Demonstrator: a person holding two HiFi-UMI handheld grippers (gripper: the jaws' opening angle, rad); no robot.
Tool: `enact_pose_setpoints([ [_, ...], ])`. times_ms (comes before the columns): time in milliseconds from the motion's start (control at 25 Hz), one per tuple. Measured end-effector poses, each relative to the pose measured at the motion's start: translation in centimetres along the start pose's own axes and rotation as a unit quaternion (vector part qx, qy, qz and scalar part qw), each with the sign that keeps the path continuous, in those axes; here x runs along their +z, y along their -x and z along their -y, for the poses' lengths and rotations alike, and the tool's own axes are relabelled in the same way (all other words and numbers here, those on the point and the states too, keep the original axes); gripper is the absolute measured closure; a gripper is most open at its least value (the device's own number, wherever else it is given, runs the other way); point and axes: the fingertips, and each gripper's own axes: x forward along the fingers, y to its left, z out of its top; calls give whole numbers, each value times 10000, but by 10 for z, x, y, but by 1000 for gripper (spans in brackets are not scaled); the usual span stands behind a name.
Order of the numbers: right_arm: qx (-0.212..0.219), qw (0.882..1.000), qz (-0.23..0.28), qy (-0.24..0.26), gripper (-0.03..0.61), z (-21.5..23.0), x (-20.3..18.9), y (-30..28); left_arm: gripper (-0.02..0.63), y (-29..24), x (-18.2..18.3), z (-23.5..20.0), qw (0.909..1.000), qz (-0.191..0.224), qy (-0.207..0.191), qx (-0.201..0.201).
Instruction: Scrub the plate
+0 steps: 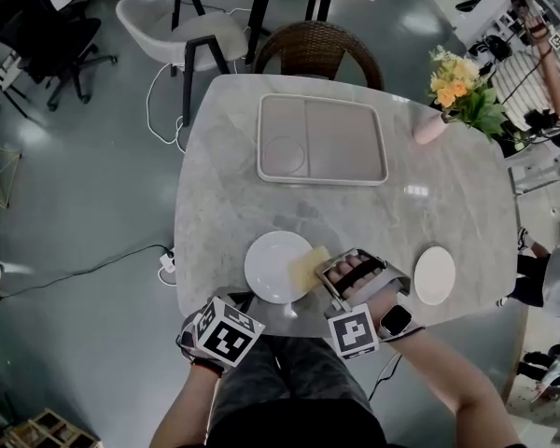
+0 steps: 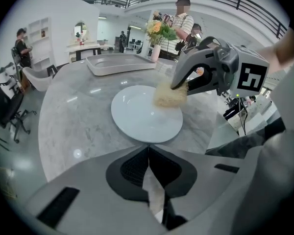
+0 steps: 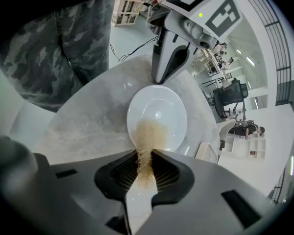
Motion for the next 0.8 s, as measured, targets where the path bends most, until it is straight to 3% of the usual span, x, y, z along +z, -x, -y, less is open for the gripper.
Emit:
enact_pose_setpoints([
  [600, 146, 9988, 257, -382, 508, -16, 46, 11, 598, 0, 0, 1, 9999, 64, -134, -31],
  [800, 180, 9993, 287, -157, 508, -21, 54, 18, 598, -1, -2, 0, 9998, 78, -191, -40],
])
